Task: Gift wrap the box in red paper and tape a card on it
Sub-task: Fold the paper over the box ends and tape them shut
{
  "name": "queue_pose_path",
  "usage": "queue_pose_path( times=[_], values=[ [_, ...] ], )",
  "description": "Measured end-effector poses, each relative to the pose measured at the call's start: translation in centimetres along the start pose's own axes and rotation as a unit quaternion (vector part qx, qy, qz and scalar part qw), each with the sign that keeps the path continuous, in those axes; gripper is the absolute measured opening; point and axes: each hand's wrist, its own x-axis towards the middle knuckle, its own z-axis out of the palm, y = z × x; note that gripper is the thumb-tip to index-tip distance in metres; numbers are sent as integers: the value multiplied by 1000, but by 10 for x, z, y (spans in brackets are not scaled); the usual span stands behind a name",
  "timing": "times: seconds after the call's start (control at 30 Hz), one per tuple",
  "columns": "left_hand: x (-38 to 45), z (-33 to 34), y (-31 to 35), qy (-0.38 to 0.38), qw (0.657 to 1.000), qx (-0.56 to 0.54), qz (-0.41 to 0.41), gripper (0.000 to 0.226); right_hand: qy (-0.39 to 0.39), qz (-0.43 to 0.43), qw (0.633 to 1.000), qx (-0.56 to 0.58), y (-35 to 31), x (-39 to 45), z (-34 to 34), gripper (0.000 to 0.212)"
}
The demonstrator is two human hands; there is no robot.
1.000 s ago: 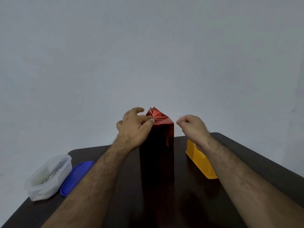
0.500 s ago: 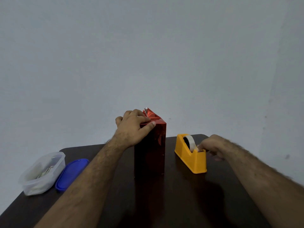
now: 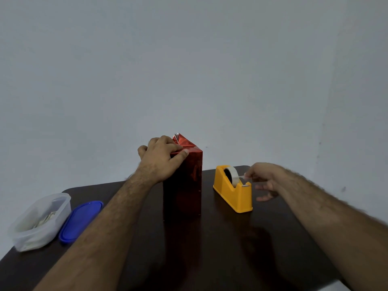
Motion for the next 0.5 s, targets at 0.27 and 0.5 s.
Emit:
queue_pose_path(
  times=[0.27, 0.5],
  values=[
    [0, 2, -1, 1, 1000, -2, -3, 48, 31, 2, 999, 9, 42, 0, 8, 24],
    [0, 4, -4, 4, 1000, -13, -11, 45, 88, -96, 989, 69, 70, 10, 17, 41]
  ],
)
